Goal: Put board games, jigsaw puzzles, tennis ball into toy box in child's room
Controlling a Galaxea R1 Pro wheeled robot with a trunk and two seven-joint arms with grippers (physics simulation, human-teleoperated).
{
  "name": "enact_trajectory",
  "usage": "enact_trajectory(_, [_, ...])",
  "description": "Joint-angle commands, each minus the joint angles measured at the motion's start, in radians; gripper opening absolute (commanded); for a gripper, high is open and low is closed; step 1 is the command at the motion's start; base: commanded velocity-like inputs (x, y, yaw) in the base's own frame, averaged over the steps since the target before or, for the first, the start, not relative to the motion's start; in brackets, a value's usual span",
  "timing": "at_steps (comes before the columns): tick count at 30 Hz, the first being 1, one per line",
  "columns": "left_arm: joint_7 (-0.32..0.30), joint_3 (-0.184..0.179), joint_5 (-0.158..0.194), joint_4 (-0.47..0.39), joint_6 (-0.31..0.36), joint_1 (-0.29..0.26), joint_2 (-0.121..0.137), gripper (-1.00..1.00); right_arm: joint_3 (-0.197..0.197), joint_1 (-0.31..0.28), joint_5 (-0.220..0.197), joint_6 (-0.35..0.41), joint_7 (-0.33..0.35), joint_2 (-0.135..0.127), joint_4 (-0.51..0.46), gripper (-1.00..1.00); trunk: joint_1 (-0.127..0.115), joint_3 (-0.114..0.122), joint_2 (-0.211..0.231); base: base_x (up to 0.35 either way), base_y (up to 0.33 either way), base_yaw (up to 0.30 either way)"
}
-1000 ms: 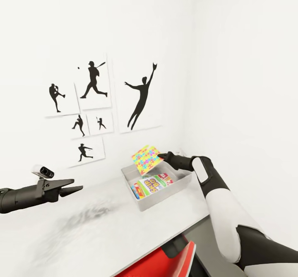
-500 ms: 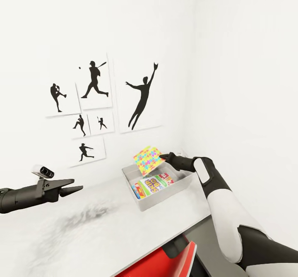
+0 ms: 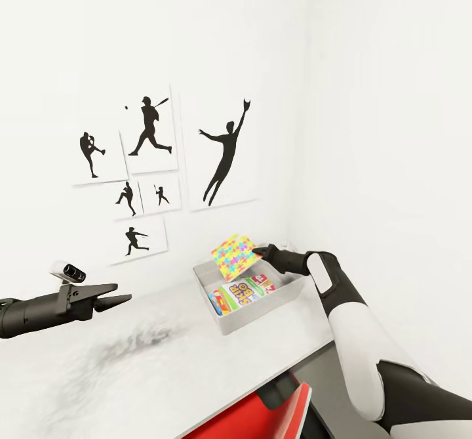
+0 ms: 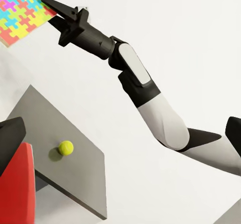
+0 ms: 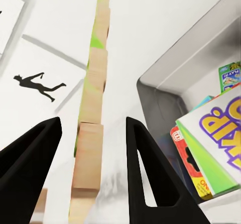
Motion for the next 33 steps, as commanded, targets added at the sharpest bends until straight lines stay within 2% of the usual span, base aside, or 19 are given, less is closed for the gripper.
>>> enact_trajectory(1, [-0.004,-0.002,0.001,0.001,0.003,-0.001,0.001,1.0,-0.007,0.0,0.003,0.007,0.004,0.001,0.0,-1.0,0.0,0.0,-0.001,0.0,0.0,0.0])
enact_trajectory(33, [-0.008,-0.002,0.002,0.001,0.006,-0.001,0.002,1.0,-0.006,0.002,0.004,0.017,0.0,0.002,0.002,-1.0,0.0,-0.047,-0.001,0.0,0.0,0.0])
